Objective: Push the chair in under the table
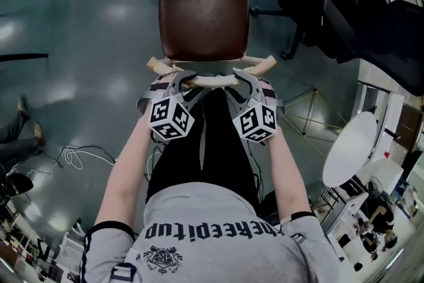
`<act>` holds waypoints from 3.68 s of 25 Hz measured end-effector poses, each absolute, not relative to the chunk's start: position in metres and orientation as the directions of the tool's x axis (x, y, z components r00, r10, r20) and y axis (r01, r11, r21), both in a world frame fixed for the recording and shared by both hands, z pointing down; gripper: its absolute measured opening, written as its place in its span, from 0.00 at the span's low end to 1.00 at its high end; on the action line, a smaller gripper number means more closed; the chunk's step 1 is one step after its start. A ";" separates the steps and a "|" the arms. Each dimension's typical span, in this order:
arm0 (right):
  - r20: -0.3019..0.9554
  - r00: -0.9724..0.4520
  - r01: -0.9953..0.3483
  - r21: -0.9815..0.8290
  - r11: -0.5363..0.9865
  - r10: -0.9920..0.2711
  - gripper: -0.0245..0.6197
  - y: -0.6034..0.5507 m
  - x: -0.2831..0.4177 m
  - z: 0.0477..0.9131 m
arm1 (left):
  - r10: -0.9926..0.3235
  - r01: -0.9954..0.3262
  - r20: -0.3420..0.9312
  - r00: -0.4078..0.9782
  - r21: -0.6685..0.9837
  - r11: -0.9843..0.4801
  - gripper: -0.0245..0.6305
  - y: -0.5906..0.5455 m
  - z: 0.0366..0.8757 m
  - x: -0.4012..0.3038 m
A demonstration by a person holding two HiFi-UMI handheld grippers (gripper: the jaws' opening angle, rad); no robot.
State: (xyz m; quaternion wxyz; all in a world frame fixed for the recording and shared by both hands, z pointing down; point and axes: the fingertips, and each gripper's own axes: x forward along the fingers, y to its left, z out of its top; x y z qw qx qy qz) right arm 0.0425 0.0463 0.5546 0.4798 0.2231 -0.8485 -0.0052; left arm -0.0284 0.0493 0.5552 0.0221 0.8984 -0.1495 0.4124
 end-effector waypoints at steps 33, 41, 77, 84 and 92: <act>0.785 -0.480 -0.332 0.253 0.909 -0.393 0.36 0.001 0.059 0.551 | -0.283 -0.330 0.750 0.597 -0.091 -0.939 0.33 0.008 0.552 -0.011; 0.766 -0.525 -0.303 0.239 0.922 -0.371 0.37 -0.015 0.062 0.544 | -0.291 -0.337 0.748 0.596 -0.096 -0.937 0.33 -0.007 0.546 -0.008; 0.739 -0.512 -0.349 0.287 0.892 -0.438 0.37 -0.107 0.069 0.551 | -0.317 -0.365 0.765 0.561 -0.115 -0.924 0.35 -0.101 0.556 -0.001; 0.733 -0.527 -0.342 0.279 0.897 -0.429 0.37 -0.131 0.066 0.551 | -0.326 -0.369 0.768 0.551 -0.126 -0.921 0.36 -0.126 0.557 -0.003; 0.732 -0.530 -0.338 0.279 0.899 -0.427 0.37 -0.168 0.067 0.549 | -0.336 -0.375 0.768 0.545 -0.135 -0.917 0.37 -0.162 0.555 -0.002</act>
